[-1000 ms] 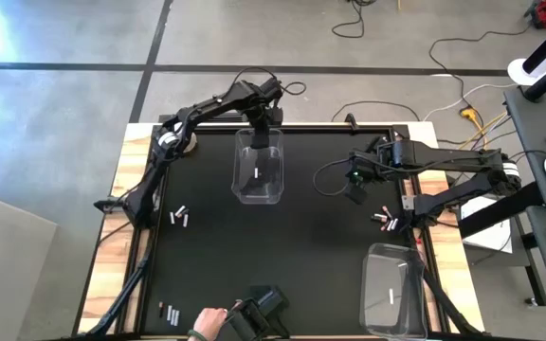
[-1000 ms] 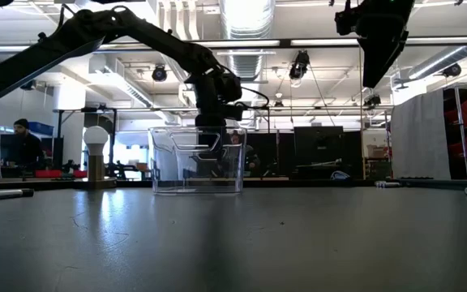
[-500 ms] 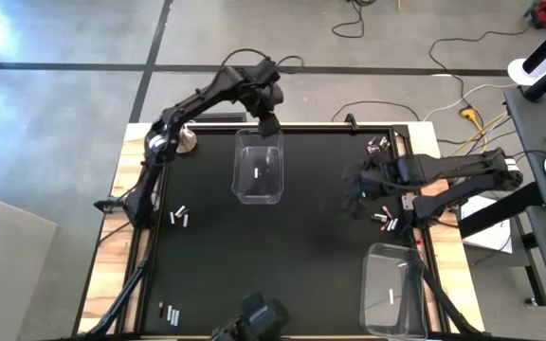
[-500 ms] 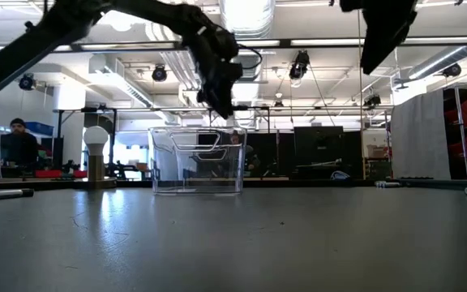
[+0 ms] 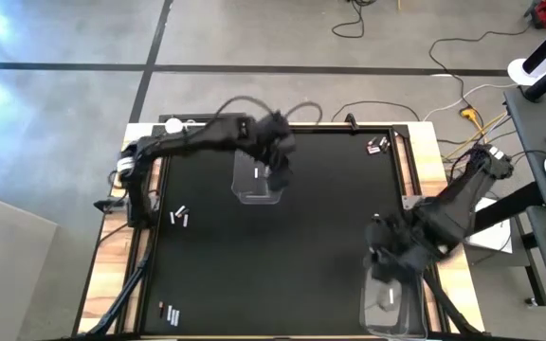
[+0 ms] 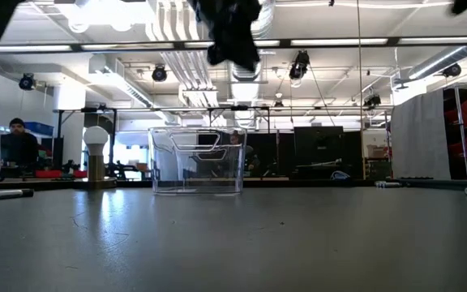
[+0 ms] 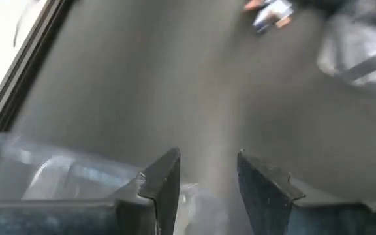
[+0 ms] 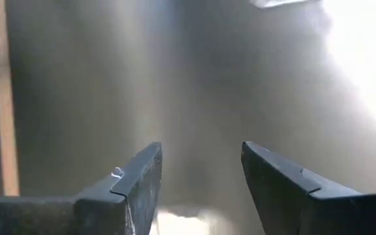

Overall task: Sort batteries
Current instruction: Move the bottom transparent bin to the top of the table

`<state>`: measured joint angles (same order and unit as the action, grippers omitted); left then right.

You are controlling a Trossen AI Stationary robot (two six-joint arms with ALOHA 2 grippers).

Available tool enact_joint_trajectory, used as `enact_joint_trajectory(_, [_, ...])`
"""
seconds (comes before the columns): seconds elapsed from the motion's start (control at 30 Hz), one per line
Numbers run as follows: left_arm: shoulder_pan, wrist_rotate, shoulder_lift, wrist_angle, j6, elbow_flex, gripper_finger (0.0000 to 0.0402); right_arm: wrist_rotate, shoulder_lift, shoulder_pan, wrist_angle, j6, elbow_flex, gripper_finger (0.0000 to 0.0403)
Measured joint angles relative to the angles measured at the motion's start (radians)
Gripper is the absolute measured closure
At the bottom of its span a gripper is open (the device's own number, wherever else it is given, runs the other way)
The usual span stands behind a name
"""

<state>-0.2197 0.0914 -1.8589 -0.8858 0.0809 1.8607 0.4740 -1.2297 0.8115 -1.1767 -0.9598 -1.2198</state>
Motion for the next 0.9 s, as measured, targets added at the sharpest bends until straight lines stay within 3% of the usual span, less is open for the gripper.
enact_joint_trajectory(0.17, [0.158, -0.050, 0.118, 0.270, 0.031, -0.174, 0.0271, -0.068, -0.098, 0.197, 0.021, -0.209, -0.013, 0.0219])
enact_joint_trajectory(0.37, [0.299, -0.053, 0.228, 0.511, 0.125, -0.341, 0.0271, -0.326, -0.299, 0.230, 0.036, -0.273, -0.116, 0.0223])
enact_joint_trajectory(0.47, [0.349, -0.056, 0.259, 0.532, 0.161, -0.387, 0.0271, -0.400, -0.380, 0.243, 0.035, -0.287, -0.191, 0.0216])
enact_joint_trajectory(0.63, [0.398, -0.057, 0.272, 0.526, 0.209, -0.418, 0.0271, -0.424, -0.468, 0.283, 0.036, -0.417, -0.299, 0.0193])
enact_joint_trajectory(0.9, [0.442, -0.057, 0.252, 0.527, 0.215, -0.419, 0.0271, -0.432, -0.567, 0.315, 0.139, -0.534, -0.319, 0.0138])
